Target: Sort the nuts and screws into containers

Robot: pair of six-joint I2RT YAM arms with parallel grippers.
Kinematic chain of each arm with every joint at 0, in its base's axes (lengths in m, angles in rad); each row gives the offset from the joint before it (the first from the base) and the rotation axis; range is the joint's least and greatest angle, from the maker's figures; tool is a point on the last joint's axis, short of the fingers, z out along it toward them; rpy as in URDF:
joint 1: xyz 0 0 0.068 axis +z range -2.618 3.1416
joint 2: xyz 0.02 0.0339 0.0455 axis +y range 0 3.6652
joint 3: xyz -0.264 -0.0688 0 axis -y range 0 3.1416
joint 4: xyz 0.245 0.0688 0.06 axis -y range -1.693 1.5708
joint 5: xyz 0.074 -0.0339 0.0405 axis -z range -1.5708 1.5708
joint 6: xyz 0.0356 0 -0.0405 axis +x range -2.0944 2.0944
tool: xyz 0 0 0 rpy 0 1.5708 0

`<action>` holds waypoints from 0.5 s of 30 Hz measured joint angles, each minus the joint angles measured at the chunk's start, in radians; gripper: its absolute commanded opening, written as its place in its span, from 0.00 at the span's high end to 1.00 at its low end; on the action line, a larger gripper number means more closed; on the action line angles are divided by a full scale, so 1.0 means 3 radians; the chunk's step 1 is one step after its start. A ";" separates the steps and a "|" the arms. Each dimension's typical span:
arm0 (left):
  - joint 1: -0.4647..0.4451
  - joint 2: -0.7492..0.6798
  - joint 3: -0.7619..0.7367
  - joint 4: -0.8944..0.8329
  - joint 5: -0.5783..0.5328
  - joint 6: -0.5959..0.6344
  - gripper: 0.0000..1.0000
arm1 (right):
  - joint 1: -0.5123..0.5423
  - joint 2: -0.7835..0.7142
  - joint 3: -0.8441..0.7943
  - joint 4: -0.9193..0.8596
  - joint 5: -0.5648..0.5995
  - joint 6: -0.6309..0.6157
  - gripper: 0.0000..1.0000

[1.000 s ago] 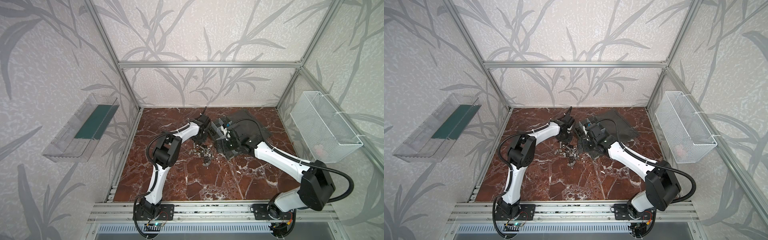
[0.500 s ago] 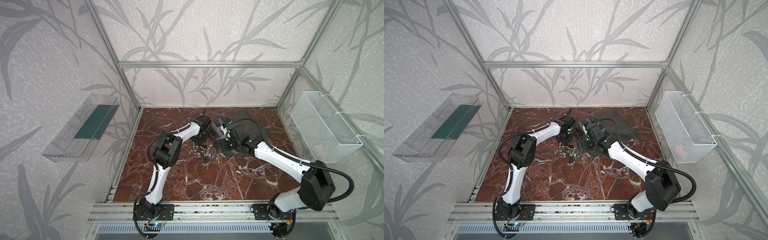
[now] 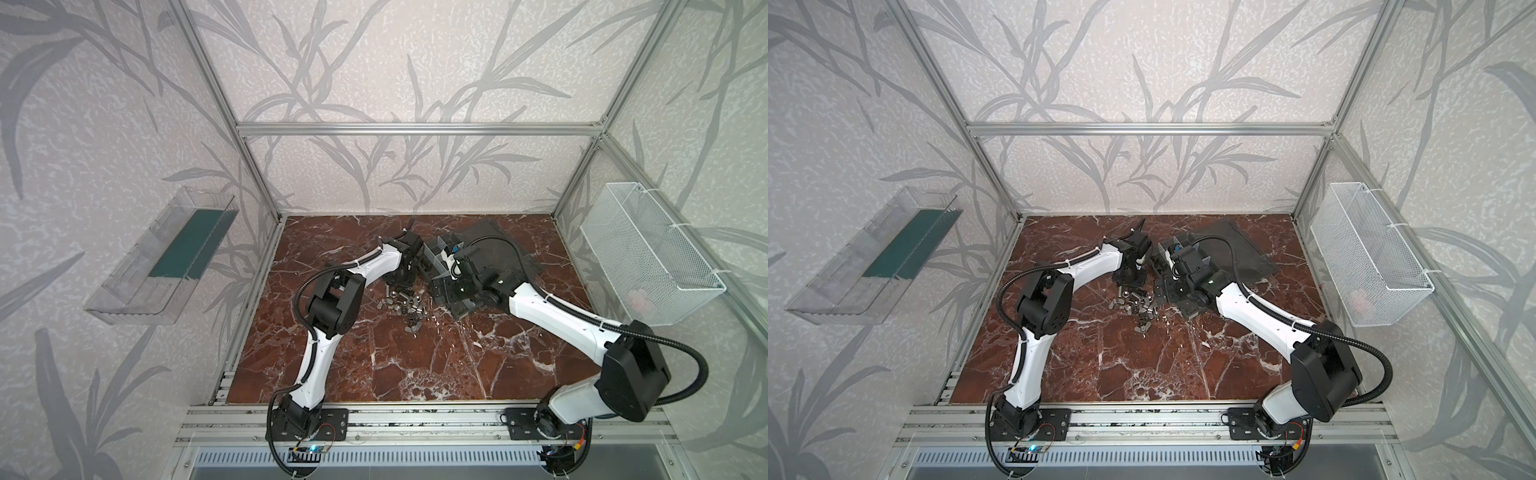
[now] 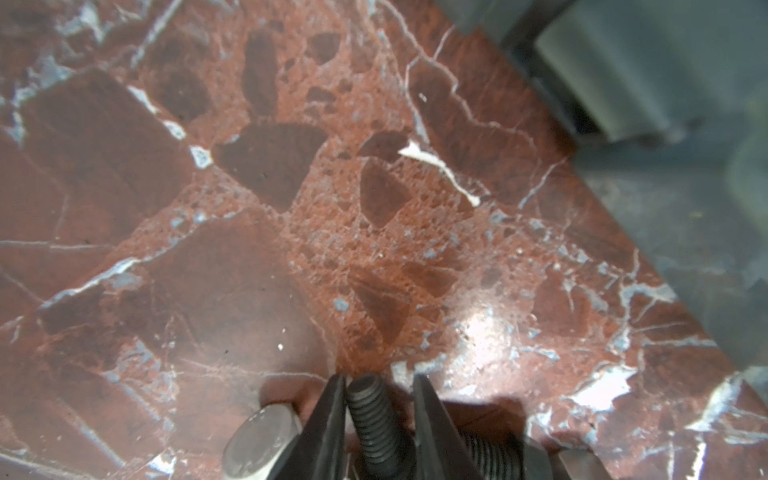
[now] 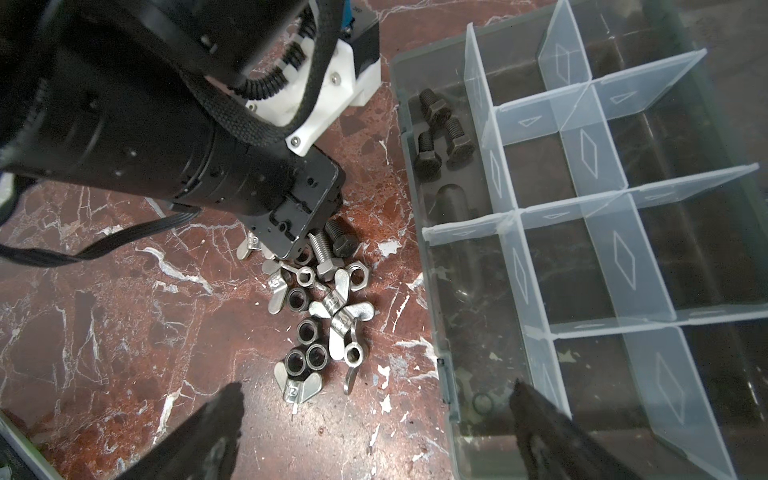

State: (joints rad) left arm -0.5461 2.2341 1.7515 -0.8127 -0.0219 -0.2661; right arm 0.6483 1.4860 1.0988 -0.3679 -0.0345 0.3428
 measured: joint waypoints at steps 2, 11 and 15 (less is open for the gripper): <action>0.0000 0.0000 0.0000 -0.0003 0.0003 0.0001 0.79 | -0.0001 0.0000 0.0000 -0.0001 0.0000 -0.0001 0.01; -0.0001 0.0000 0.0013 -0.0018 -0.0006 0.0010 0.93 | -0.0019 -0.0006 0.0000 0.0004 0.0000 -0.0009 0.01; -0.0003 0.0000 0.0019 -0.0020 -0.0004 0.0010 0.96 | -0.0023 -0.0006 0.0000 0.0010 0.0001 -0.0009 0.01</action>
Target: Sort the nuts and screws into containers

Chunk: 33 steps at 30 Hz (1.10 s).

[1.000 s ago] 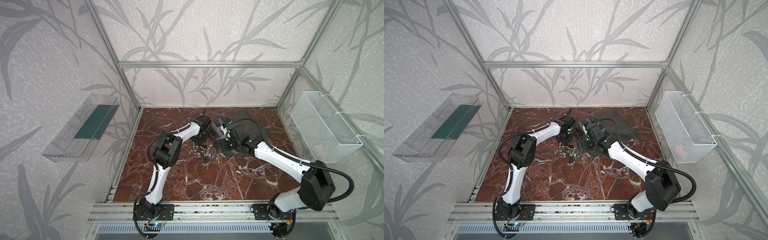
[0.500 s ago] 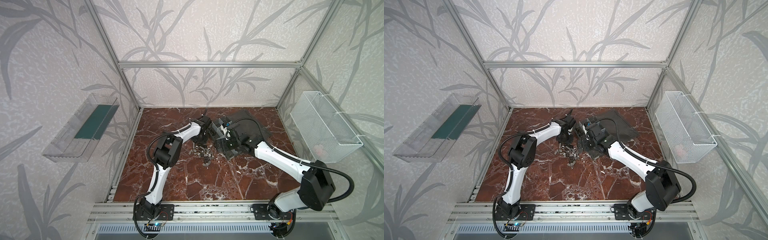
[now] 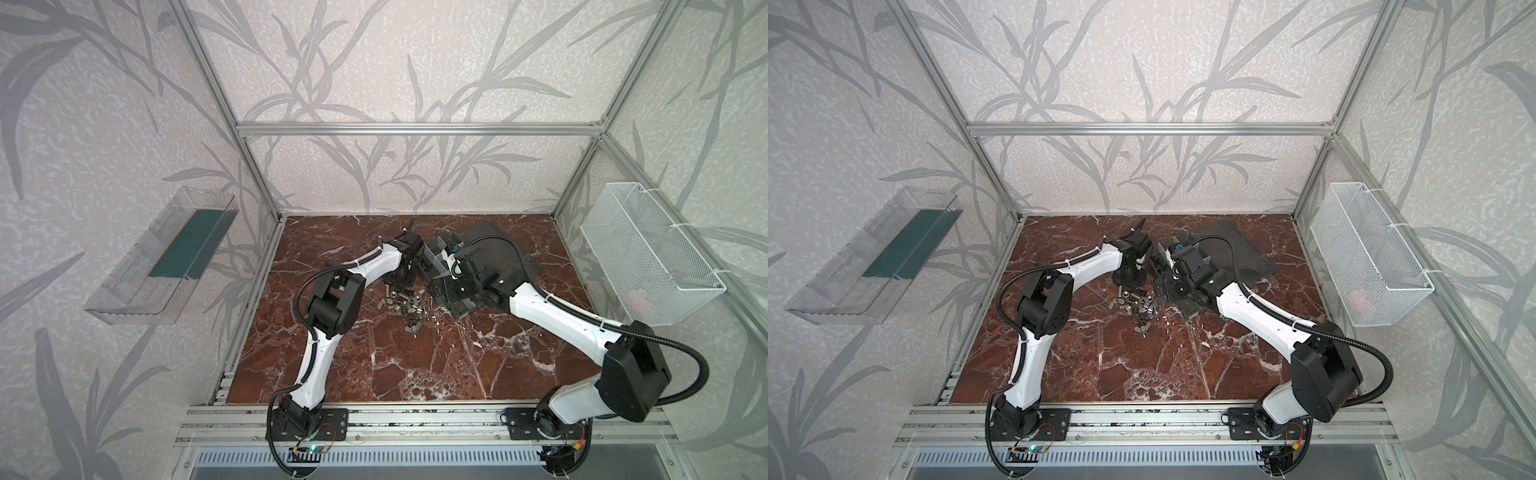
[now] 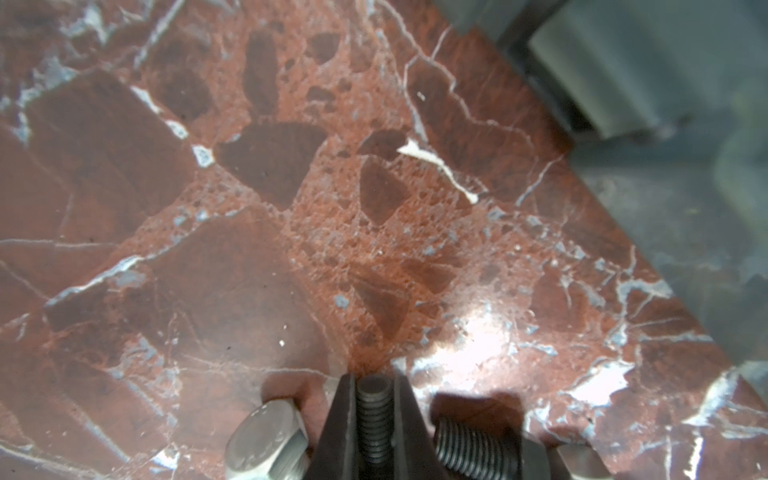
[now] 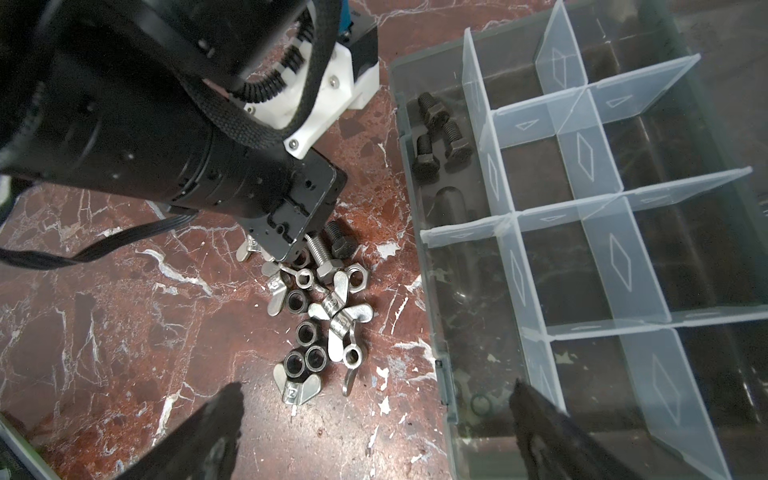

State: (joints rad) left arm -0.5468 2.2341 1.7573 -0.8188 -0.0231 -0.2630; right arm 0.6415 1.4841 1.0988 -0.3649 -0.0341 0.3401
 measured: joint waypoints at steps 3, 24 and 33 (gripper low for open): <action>0.0003 0.0000 0.0001 0.0000 0.0011 0.0004 0.96 | -0.0004 0.0000 0.0000 0.0004 -0.0001 0.0000 0.01; 0.0114 -0.0017 0.0975 0.0188 0.0638 -0.0078 0.96 | -0.0235 -0.0062 -0.0029 0.0098 -0.0086 0.0006 0.01; 0.0114 0.0024 0.0970 0.0646 0.1033 -0.0322 0.93 | -0.0346 -0.0333 -0.0065 0.0108 -0.0081 -0.0004 0.01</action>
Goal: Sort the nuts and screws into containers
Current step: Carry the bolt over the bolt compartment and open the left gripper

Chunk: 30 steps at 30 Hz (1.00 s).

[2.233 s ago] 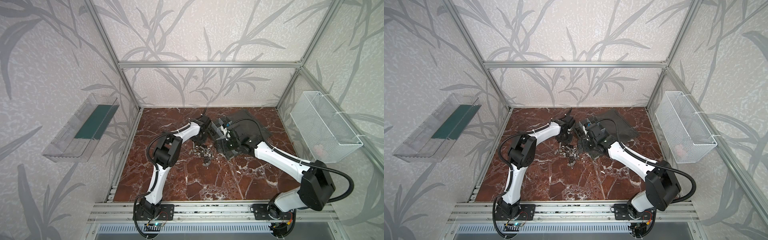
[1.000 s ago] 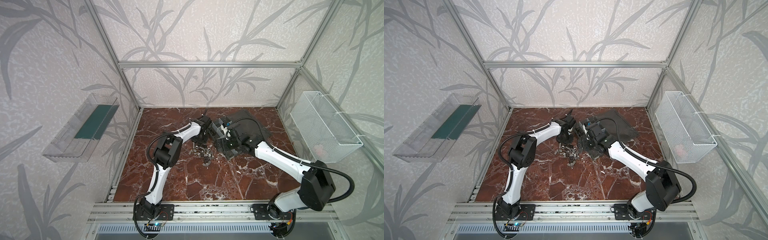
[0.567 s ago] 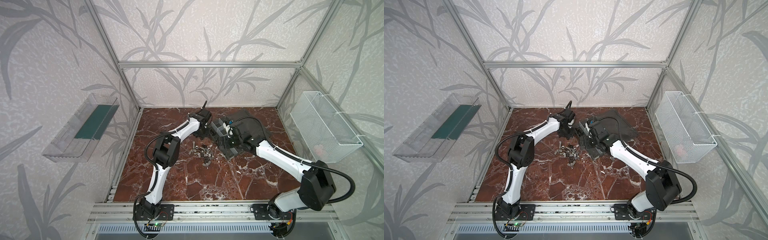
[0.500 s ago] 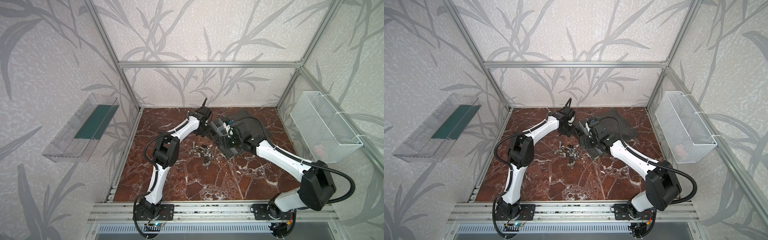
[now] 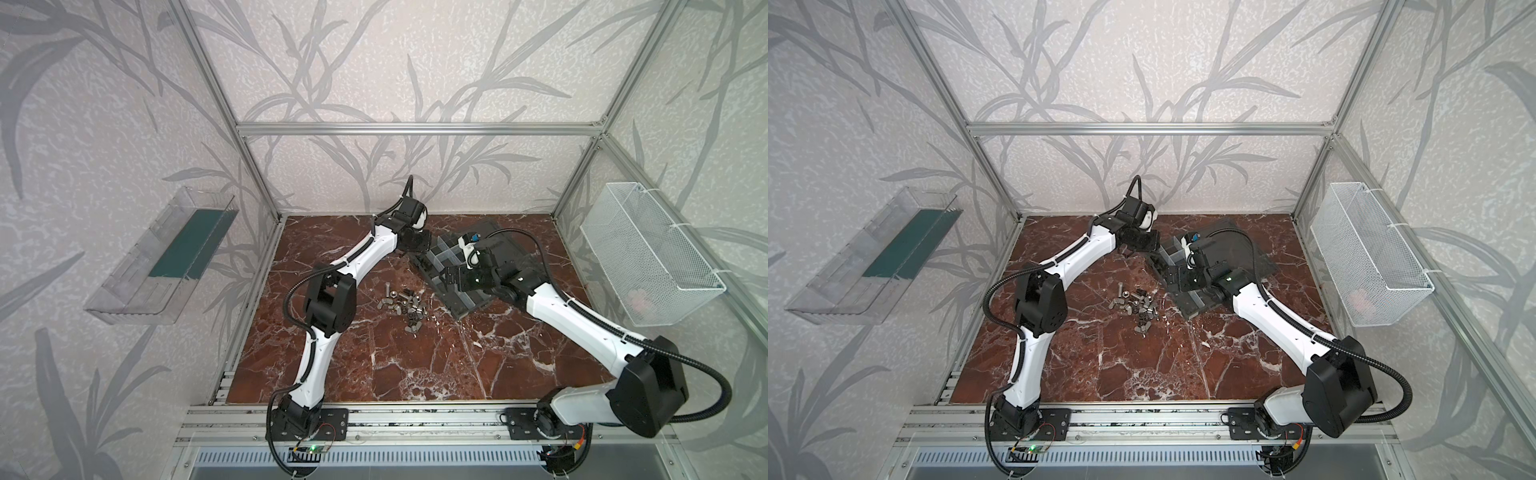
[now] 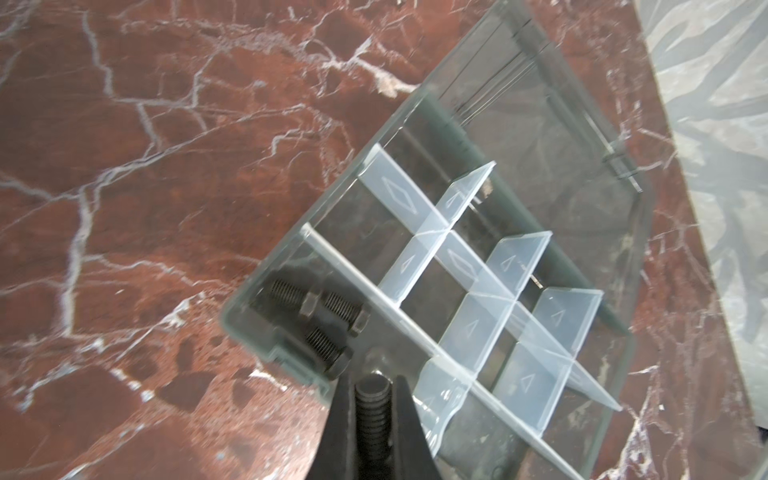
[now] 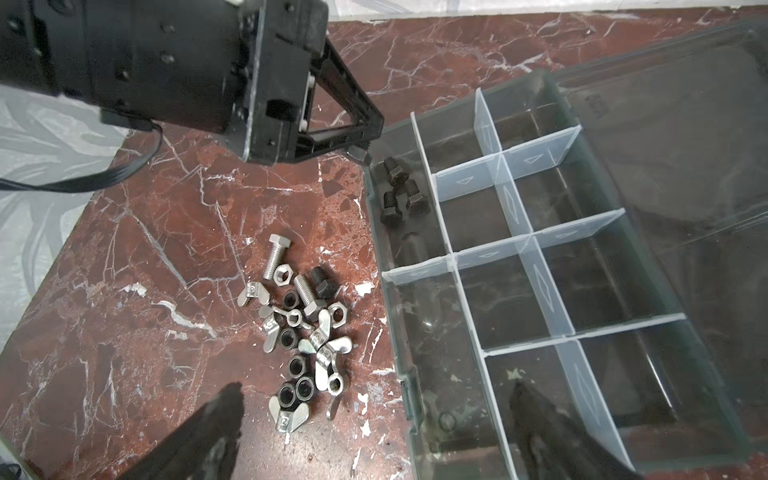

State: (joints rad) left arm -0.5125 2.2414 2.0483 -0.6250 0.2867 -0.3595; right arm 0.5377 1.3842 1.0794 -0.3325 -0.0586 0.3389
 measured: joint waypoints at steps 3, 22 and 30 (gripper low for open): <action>-0.0001 0.0084 0.0000 0.0108 0.0062 -0.0083 0.93 | -0.0018 -0.0028 -0.0058 0.0001 -0.0003 0.0001 0.01; -0.0001 0.0285 -0.0055 0.0167 0.0161 -0.0192 0.75 | -0.0053 -0.0037 -0.0145 -0.0004 -0.0045 0.0003 0.01; -0.0001 0.0284 -0.0055 0.0141 0.0163 -0.0169 0.71 | -0.0062 -0.0109 -0.0151 -0.0004 -0.0043 0.0004 0.01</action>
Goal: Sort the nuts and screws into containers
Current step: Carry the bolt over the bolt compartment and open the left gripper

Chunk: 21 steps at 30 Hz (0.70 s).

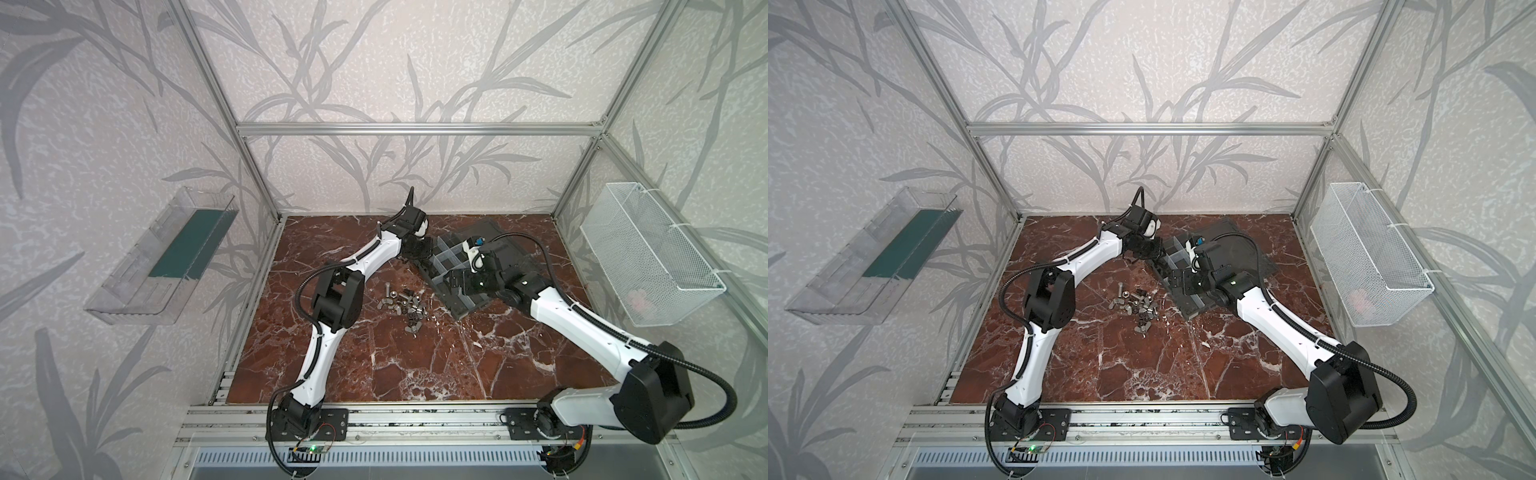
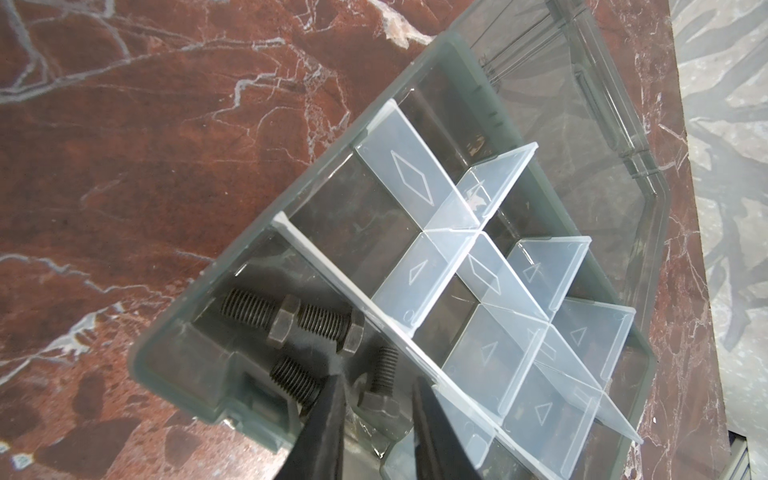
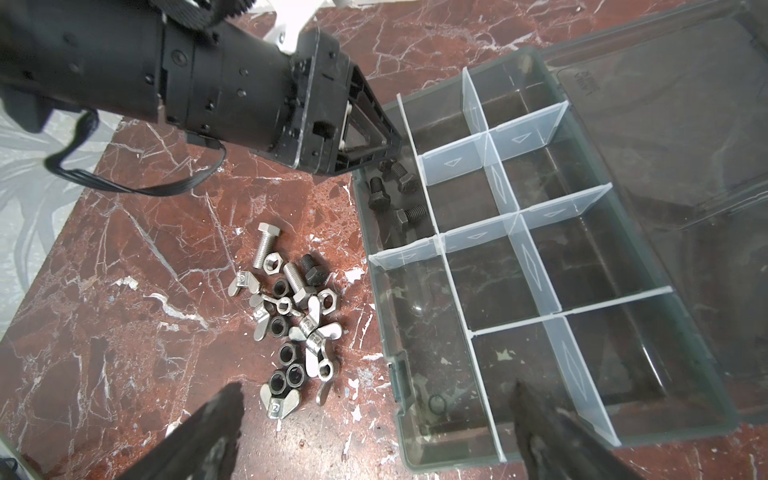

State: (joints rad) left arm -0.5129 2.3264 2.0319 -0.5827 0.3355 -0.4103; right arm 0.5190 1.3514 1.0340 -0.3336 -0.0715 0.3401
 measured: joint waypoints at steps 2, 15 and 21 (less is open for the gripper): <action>0.0000 -0.0003 0.0000 -0.0025 -0.0003 0.0008 0.70 | -0.0001 -0.0019 -0.0001 0.0000 0.0000 0.0000 0.01; 0.0085 -0.0832 -0.0407 -0.0165 -0.0058 0.0081 0.62 | -0.0001 0.0005 0.0013 0.0001 -0.0047 -0.0001 0.01; 0.0326 -0.1467 -0.1081 0.0051 0.0081 -0.0045 0.53 | 0.0005 0.0324 0.0266 -0.0001 -0.0118 -0.0053 0.01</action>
State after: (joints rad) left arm -0.4152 1.8862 1.7077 -0.5674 0.3599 -0.4236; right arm 0.5205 1.4487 1.1137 -0.3340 -0.1070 0.3241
